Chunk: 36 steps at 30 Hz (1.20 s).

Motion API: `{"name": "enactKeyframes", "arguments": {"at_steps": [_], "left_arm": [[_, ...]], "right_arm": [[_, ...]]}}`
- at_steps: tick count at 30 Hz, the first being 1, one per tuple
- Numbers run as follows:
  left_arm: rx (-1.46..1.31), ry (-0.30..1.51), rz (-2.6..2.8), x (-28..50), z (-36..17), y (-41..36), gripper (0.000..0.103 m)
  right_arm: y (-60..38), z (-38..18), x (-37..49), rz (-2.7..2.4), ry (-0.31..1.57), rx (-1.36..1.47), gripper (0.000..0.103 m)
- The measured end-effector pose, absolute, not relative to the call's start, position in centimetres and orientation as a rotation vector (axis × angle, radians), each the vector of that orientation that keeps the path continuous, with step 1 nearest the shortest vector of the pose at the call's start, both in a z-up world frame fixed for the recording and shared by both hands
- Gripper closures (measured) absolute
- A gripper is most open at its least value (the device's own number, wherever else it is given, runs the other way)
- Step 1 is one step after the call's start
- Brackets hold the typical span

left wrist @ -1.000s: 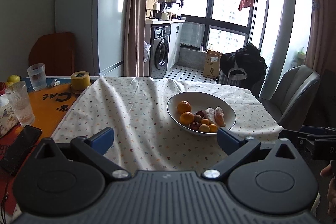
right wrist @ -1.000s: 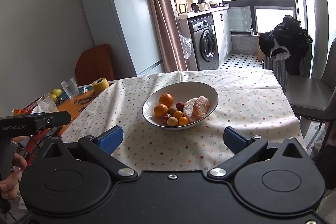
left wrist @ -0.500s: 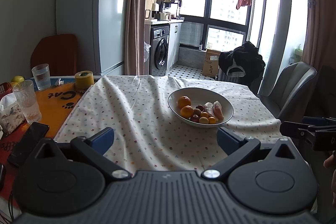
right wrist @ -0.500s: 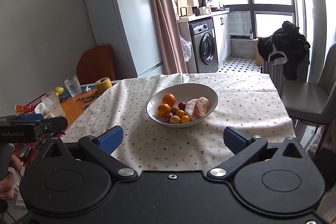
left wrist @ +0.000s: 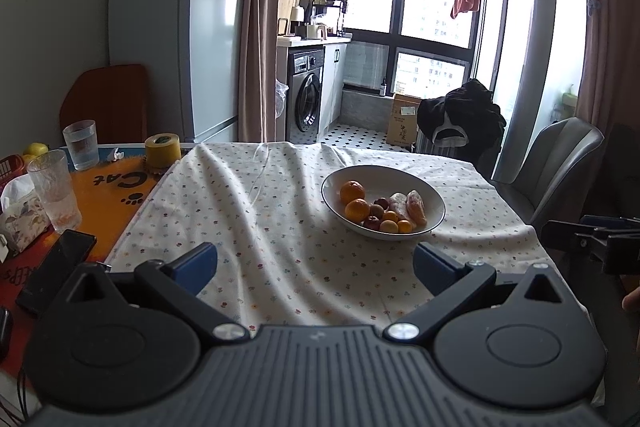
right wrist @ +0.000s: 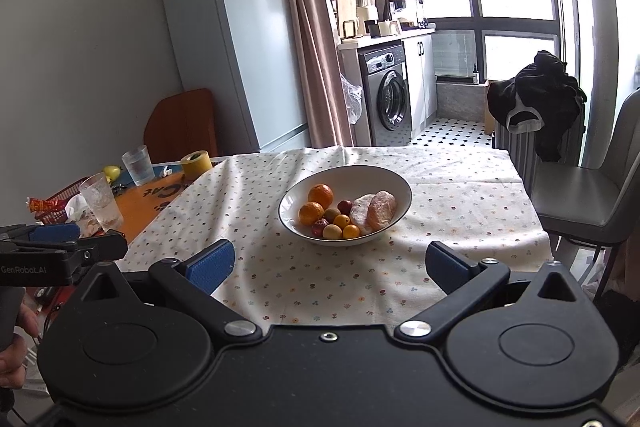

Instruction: Organize fruits

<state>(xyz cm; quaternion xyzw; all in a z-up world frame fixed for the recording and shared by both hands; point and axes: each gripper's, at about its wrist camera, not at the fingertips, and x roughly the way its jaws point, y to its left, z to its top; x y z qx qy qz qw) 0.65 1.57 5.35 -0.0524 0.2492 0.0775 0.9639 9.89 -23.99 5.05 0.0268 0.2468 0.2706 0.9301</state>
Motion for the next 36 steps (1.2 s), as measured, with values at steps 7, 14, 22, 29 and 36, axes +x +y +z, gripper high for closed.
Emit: {"name": "enactKeyframes", "arguments": {"at_steps": [7, 14, 22, 29, 36], "left_arm": [[-0.118, 0.504, 0.141, 0.54, 5.4, 1.61, 0.0], [-0.118, 0.502, 0.139, 0.43, 5.55, 1.5, 0.0], [-0.122, 0.504, 0.143, 0.38, 5.59, 1.55, 0.0], [-0.121, 0.502, 0.147, 0.36, 5.74, 1.55, 0.0], [-0.12, 0.503, 0.15, 0.33, 5.92, 1.53, 0.0]], "right_arm": [[-24.01, 5.13, 9.76, 0.553, 0.505, 0.048, 0.0], [-23.98, 5.4, 9.37, 0.561, 0.498, 0.046, 0.0], [-23.96, 5.43, 9.35, 0.564, 0.502, 0.043, 0.0], [-23.77, 5.67, 9.13, 0.58, 0.509, 0.042, 0.0], [-23.68, 5.97, 8.94, 0.61, 0.516, 0.063, 0.0]]}}
